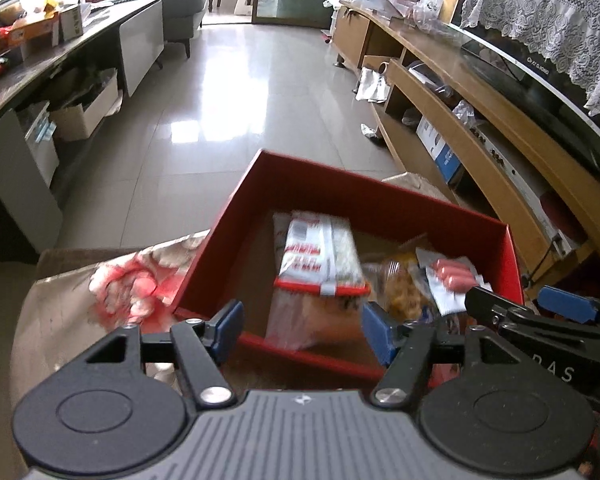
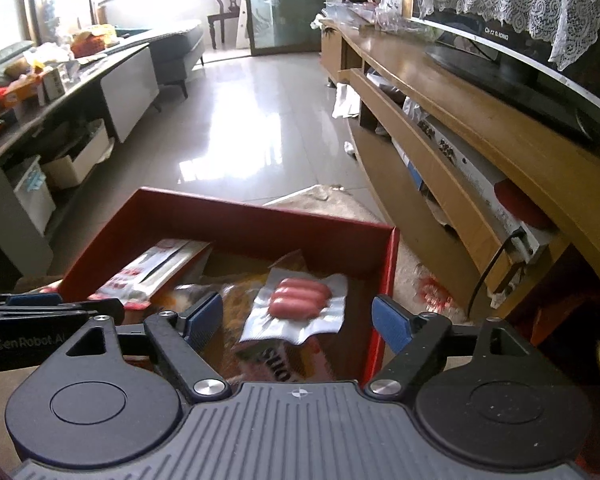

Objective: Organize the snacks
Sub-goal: 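Open both tools to drop the wafer packet and sausage pack into the box, then move the left tool to the gold packet while the right tool reaches the blue packet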

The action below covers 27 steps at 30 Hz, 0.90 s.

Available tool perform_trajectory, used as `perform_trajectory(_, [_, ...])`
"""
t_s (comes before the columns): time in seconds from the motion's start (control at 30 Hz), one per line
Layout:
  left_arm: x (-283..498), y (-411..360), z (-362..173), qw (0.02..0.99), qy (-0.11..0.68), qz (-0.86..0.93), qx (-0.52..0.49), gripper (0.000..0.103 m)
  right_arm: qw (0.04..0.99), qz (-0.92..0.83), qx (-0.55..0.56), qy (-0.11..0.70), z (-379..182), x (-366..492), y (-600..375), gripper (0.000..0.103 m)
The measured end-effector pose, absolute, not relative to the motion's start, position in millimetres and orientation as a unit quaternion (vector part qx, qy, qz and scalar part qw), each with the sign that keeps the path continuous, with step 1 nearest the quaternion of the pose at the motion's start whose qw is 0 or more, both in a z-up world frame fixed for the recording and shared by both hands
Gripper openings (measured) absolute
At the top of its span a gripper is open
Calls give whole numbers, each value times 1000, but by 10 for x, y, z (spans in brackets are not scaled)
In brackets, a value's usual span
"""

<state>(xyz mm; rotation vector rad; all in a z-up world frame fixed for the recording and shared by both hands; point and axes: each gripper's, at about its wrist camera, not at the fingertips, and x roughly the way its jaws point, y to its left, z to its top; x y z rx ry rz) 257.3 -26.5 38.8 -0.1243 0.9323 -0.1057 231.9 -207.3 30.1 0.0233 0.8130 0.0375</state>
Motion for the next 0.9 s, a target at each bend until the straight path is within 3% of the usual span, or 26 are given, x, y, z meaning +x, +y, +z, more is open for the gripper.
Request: perform_trajectory(0.9, [1290, 193, -247, 834, 543, -23, -100, 68, 884, 75, -29, 461, -3, 1264, -1582, 86])
